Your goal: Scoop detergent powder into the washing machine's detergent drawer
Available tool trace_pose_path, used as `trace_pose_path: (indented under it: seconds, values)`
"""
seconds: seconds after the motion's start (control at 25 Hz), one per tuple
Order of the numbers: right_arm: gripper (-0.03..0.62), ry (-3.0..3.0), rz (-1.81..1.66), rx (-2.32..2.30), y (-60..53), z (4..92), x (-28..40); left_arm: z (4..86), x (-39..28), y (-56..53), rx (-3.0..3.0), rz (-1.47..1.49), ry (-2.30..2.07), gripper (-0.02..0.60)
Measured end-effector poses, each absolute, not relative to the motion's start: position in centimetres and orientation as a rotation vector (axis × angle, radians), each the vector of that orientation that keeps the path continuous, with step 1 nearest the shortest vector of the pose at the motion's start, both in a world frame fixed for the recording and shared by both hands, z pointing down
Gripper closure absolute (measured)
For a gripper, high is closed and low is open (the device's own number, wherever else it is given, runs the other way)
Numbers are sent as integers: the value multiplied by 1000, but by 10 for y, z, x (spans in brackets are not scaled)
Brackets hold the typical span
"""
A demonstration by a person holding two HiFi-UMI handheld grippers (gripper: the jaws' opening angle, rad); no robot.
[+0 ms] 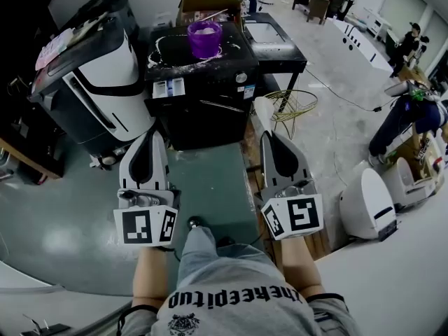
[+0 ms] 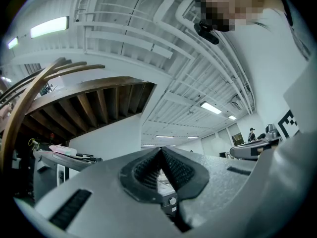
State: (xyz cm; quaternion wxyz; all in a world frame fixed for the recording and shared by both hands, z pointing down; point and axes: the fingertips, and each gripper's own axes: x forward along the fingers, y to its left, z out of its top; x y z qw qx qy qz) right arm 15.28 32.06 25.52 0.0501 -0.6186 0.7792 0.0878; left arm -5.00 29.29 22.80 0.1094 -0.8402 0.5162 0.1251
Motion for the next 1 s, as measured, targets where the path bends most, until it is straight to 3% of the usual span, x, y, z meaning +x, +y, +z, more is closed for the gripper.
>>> trace_pose_path:
  seconds: [1.0]
  values:
    - [588,2253,212,-1997,118,245,138,216,-68,76,-2530,427,1467,578]
